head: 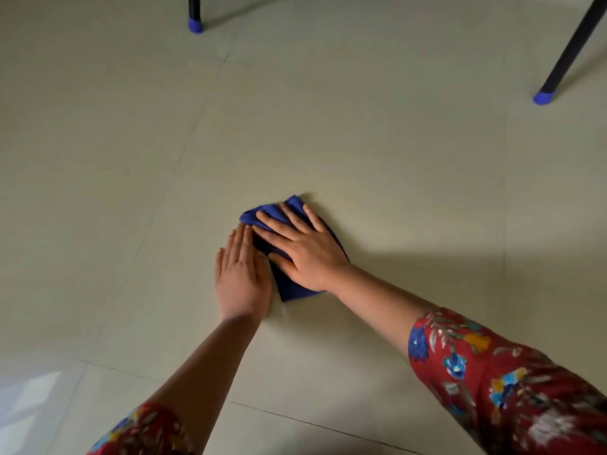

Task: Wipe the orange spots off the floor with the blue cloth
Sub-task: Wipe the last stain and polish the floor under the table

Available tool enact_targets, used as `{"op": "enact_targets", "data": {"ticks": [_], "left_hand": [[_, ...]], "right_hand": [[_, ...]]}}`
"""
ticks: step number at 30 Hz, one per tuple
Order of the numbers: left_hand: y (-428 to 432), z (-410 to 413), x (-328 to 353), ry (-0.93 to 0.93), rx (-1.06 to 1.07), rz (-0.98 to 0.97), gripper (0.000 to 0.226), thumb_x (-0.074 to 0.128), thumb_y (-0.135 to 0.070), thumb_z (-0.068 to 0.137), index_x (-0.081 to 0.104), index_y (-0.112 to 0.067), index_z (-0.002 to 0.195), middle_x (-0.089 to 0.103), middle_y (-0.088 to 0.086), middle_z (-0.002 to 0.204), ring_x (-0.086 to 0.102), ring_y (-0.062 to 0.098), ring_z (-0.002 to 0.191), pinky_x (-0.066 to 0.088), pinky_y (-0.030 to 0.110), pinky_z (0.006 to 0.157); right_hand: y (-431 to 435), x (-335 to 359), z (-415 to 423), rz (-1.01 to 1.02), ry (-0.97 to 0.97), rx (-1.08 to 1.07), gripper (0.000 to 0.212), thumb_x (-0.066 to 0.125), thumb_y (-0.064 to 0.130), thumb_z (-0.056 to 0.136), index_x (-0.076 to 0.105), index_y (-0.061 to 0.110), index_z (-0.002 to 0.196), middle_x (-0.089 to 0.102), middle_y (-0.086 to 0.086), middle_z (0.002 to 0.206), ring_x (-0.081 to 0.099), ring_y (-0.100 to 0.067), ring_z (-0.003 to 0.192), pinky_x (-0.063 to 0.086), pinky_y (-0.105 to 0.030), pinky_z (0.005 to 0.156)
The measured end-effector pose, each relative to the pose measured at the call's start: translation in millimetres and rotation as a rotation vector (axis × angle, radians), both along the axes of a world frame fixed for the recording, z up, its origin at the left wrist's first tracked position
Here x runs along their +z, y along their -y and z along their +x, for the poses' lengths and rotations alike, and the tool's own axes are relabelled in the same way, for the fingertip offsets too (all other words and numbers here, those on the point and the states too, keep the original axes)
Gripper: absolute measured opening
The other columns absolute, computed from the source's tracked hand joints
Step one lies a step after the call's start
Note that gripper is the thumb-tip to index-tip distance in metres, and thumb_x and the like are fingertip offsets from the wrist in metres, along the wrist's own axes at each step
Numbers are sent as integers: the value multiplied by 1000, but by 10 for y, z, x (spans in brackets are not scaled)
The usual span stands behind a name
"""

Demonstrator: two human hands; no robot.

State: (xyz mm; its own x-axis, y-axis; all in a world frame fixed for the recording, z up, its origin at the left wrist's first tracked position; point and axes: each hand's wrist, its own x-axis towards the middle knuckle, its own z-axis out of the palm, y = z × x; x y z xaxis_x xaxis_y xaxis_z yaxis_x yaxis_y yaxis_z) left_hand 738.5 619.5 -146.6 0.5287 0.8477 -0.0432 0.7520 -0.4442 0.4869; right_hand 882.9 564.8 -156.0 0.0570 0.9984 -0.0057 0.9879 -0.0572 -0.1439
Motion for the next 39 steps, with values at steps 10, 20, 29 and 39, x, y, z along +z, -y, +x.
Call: {"op": "enact_targets", "data": {"ticks": [10, 20, 29, 39], "left_hand": [[345, 1247, 83, -2, -298, -14, 57, 27, -31, 90, 40, -17, 144, 24, -2, 157, 18, 17, 146, 8, 34, 117], [1265, 2215, 152, -173, -872, 61, 58, 27, -42, 99, 11, -28, 153, 2, -12, 160, -1, 8, 147, 4, 30, 120], [1559, 1837, 177, -180, -937, 56, 61, 34, -41, 99, 10, -26, 153, -5, -11, 159, -4, 9, 147, 0, 28, 118], [1944, 1422, 100, -146, -1146, 83, 60, 28, -45, 95, 23, -25, 151, 8, -9, 160, 3, 8, 147, 5, 28, 119]], "right_hand": [[306, 31, 1574, -15, -33, -661, 54, 28, 52, 96, 28, 40, 149, 18, 15, 160, 16, -20, 149, 7, -47, 119], [2651, 43, 2770, -1, -51, -1451, 54, 32, 48, 100, 20, 40, 152, 10, 13, 162, 6, -22, 150, 0, -50, 119], [3391, 120, 2329, -29, -83, -1750, 56, 27, 44, 100, 13, 35, 154, 2, 9, 163, -2, -24, 150, -2, -53, 118], [4191, 97, 671, -36, -35, -1370, 56, 27, 47, 96, 30, 33, 151, 23, 5, 160, 12, -18, 149, 12, -51, 119]]}}
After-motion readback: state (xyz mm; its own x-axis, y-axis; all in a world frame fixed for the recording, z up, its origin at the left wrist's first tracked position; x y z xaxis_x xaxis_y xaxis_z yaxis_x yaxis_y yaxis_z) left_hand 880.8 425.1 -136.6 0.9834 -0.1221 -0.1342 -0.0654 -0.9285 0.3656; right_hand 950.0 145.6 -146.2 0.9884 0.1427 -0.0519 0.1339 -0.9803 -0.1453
